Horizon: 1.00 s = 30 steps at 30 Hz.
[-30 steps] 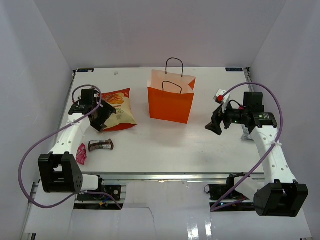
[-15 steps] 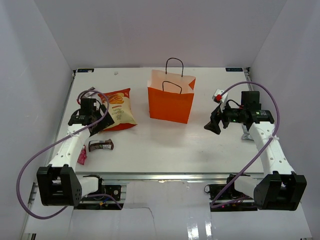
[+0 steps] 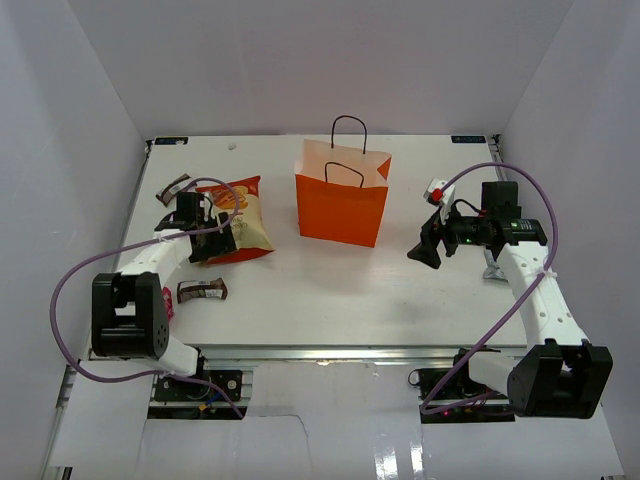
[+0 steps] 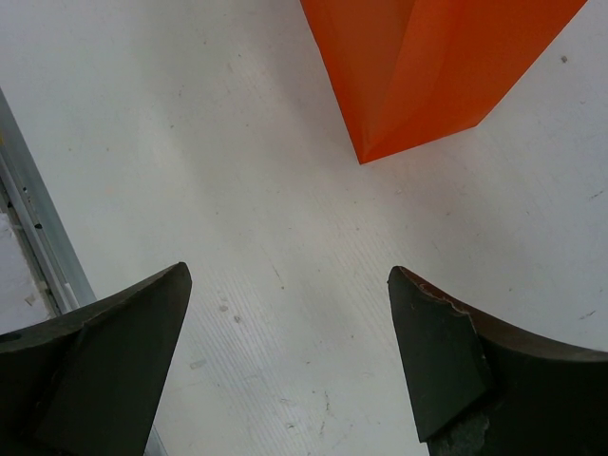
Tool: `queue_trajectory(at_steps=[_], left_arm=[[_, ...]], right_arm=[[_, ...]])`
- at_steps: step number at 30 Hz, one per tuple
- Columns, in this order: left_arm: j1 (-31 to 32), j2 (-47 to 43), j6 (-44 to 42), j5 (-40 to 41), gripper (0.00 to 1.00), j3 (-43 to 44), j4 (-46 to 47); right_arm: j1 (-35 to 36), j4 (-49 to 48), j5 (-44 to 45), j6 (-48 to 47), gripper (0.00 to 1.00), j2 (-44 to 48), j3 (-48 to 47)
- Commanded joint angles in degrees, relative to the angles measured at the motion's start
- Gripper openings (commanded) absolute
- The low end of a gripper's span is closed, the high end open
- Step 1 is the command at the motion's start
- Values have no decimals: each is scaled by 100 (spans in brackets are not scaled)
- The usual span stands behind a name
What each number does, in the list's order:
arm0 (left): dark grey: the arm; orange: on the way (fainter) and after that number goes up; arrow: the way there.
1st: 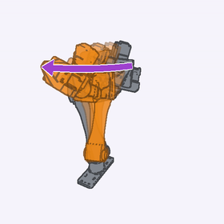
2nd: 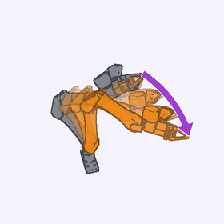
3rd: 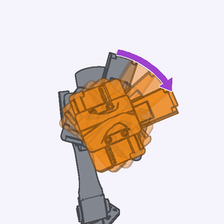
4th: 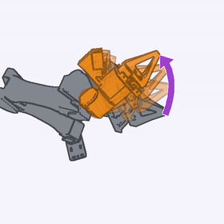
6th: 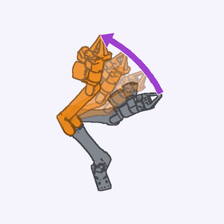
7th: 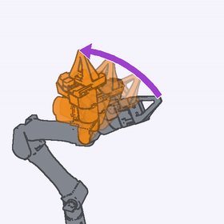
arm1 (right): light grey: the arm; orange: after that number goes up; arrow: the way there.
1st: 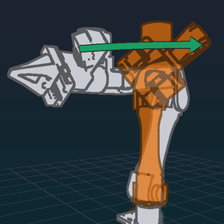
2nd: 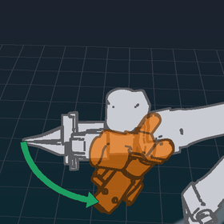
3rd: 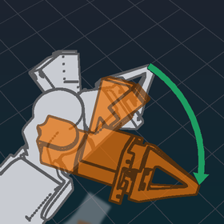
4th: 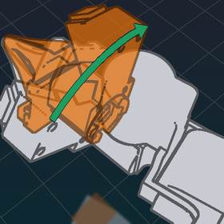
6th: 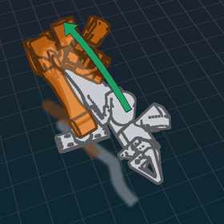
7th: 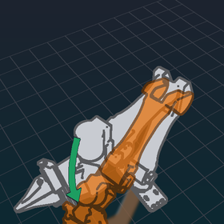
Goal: Place the snacks into the paper bag
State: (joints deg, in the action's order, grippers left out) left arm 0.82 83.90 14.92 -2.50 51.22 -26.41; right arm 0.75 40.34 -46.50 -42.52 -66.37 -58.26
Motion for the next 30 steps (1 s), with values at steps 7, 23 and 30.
queue_trajectory(at_steps=[7, 23, 30], left_arm=[[-64, 39, -139, -383, 39, 178, 163], [-56, -1419, 1337, -2762, 9, -287, -373], [-56, -2271, 1918, -3563, 8, -491, -741]], right_arm=[[-5, -52, -184, -98, 90, 71, -98], [1142, 2324, -1442, -4874, 91, 589, -811], [3956, -1882, 1251, -2437, 90, 1566, 533]])
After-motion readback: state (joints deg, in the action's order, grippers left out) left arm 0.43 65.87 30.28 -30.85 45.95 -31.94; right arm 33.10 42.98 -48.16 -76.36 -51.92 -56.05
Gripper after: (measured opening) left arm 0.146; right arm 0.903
